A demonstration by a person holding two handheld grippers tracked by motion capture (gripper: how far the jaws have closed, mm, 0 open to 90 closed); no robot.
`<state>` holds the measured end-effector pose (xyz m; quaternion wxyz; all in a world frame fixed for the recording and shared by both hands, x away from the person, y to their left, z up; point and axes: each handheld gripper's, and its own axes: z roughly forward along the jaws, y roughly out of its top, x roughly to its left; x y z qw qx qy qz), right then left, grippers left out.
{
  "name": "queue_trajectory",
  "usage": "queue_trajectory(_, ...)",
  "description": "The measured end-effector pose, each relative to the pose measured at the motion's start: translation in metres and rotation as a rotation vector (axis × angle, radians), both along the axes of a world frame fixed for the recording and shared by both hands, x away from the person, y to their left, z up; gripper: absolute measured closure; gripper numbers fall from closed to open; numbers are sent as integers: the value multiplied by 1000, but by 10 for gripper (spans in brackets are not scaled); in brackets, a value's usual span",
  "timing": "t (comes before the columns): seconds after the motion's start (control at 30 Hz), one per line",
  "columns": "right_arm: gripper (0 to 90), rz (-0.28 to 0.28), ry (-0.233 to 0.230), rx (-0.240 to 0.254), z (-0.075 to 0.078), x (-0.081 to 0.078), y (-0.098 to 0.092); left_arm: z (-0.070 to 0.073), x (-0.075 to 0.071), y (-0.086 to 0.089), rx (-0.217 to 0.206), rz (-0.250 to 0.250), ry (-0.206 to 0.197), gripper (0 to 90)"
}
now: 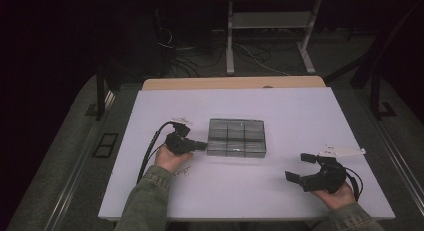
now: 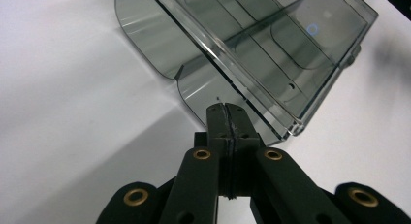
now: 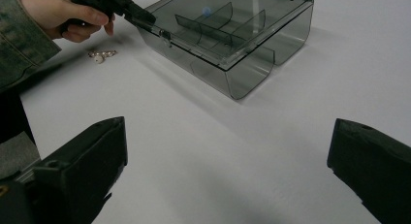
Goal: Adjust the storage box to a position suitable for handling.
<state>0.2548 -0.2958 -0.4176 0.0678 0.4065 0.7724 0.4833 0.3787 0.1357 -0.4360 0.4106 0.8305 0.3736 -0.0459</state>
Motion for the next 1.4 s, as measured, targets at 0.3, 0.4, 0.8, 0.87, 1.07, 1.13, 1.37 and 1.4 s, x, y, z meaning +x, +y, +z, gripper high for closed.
queue_trajectory(0.3,4,-1,-7,1,1,0,-1,-2,-5,-8,11,-14,-12,890)
queue_trajectory(0.4,4,-5,-5,6,1,0,-1,-2,-6,-9,17,-27,-12,889)
queue_trajectory(0.8,4,-5,-15,8,2,-1,-3,-2,-6,-10,17,-25,-24,888)
queue_trajectory(0.87,4,-4,-17,7,2,-1,-2,-1,-7,-10,14,-17,-21,888)
queue_trajectory(1.07,4,-6,-15,7,2,-2,-3,3,-7,-7,0,-4,-36,888)
queue_trajectory(1.13,4,-8,-16,7,2,-2,-4,6,-7,-5,-6,0,-45,887)
queue_trajectory(1.37,4,-7,-16,5,2,-2,-3,13,-11,-4,-25,-1,-63,876)
queue_trajectory(1.4,4,-6,-17,4,2,-2,-3,15,-12,-4,-29,-3,-69,874)
